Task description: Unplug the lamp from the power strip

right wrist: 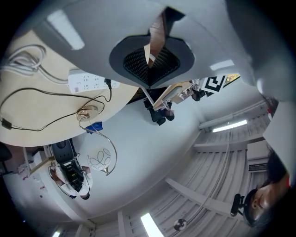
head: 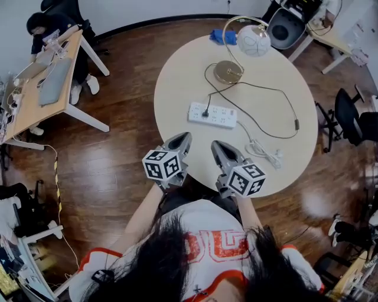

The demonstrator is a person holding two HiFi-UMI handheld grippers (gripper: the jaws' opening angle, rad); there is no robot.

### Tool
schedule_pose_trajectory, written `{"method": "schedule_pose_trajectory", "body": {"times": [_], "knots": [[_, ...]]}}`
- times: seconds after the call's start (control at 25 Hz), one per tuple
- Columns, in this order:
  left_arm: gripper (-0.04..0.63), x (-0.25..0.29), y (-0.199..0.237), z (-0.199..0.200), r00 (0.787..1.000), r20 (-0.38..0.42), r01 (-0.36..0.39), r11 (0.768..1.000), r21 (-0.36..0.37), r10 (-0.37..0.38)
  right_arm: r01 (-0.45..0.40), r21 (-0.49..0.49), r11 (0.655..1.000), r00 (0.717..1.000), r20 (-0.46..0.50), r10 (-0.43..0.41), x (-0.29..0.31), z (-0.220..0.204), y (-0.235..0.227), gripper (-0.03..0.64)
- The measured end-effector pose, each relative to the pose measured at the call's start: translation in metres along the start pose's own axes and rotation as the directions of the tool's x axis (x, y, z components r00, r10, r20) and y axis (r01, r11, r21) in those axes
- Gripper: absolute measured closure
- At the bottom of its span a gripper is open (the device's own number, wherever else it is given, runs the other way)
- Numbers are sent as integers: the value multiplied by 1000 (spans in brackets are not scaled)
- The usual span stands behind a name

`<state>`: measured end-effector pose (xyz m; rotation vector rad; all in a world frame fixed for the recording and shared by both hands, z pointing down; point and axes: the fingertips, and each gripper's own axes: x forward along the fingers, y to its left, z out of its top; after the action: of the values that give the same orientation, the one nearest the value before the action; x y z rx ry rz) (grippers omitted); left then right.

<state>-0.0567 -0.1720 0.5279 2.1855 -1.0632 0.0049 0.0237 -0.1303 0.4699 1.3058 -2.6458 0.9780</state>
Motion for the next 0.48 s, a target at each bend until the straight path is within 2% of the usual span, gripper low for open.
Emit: {"method": "schedule_pose_trajectory", "body": {"times": [0.16,0.32,0.48], "knots": [[595,34,38,-13,991,-104,-77,994,73,84,12,-3,1000,1000,-27,-12,15,5,-21,615],[595,69,61,-21,983,-140,-111,991,80,122,40,12,999,997,-71,-39,25,-3,-47,615],[595,100,73,-21,967,-193,-130,972,195,168,57,31,998,993,-106,-53,40,-9,-65,615]]}}
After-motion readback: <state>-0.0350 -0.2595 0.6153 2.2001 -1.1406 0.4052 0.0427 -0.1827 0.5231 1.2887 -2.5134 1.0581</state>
